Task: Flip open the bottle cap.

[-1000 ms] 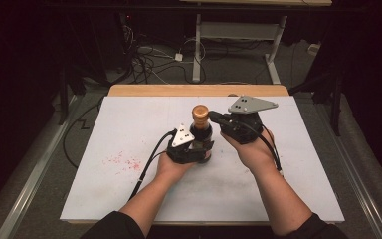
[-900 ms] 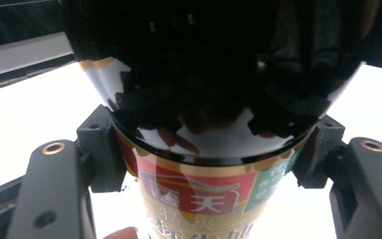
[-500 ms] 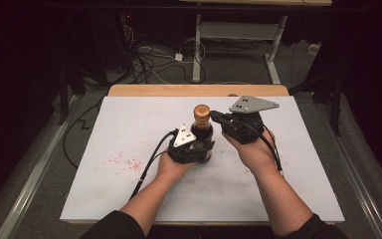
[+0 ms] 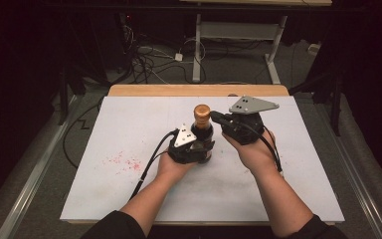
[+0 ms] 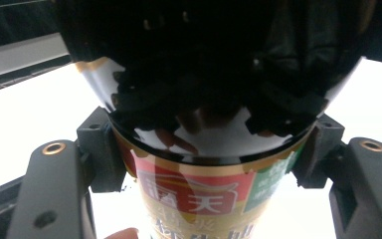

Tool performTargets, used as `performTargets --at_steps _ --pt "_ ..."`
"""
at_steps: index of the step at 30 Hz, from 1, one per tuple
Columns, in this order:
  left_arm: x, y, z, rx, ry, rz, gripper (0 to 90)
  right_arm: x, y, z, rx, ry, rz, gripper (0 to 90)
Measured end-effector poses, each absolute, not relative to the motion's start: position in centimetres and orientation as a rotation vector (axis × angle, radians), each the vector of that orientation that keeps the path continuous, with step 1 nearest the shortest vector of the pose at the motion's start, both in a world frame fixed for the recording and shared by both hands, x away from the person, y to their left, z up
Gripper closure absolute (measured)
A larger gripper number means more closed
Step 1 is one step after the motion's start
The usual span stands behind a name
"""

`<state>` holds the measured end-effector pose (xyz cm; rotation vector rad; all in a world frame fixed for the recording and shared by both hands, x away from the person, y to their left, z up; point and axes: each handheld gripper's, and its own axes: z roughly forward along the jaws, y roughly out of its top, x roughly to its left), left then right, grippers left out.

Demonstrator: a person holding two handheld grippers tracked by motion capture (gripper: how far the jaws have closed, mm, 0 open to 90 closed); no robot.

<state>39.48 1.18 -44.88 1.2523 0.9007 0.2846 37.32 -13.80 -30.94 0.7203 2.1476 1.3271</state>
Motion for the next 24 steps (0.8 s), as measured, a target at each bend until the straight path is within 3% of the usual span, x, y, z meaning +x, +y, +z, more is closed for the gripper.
performTargets --at_steps 3,5,6,8,9,15,16,18,21,24 --pt "39.5 1.2 -44.9 1.252 0.9 0.285 29.6 37.3 -13.8 -30.9 0.724 2.148 1.328 90.0" --pt "39.5 1.7 -45.0 1.338 0.877 0.317 29.7 37.3 -13.8 -30.9 0.726 2.145 1.328 90.0" --pt "39.5 1.2 -44.9 1.253 0.902 0.285 29.7 37.3 -13.7 -30.9 0.726 2.145 1.327 90.0" --pt "39.6 1.5 -45.0 1.316 0.887 0.308 29.8 37.3 -13.7 -30.9 0.727 2.148 1.323 90.0" --pt "39.6 1.2 -44.9 1.256 0.901 0.283 29.8 37.4 -13.7 -30.8 0.726 2.148 1.323 90.0" --pt "39.7 1.0 -44.9 1.272 0.889 0.29 29.8 37.4 -13.9 -30.5 0.727 2.141 1.329 90.0" --pt "39.6 0.0 -44.7 1.153 0.927 0.26 29.9 37.3 -14.2 -30.0 0.718 2.103 1.431 90.0" --pt "39.4 0.7 -44.8 1.387 0.825 0.329 29.7 36.6 -13.7 -28.3 0.672 2.059 1.438 90.0" --pt "39.7 -0.1 -44.5 1.182 0.938 0.272 29.3 36.7 -13.9 -27.2 0.663 2.054 1.412 90.0" --pt "39.8 1.1 -44.9 1.262 0.899 0.28 29.1 36.8 -15.0 -27.5 0.694 2.036 1.421 90.0"
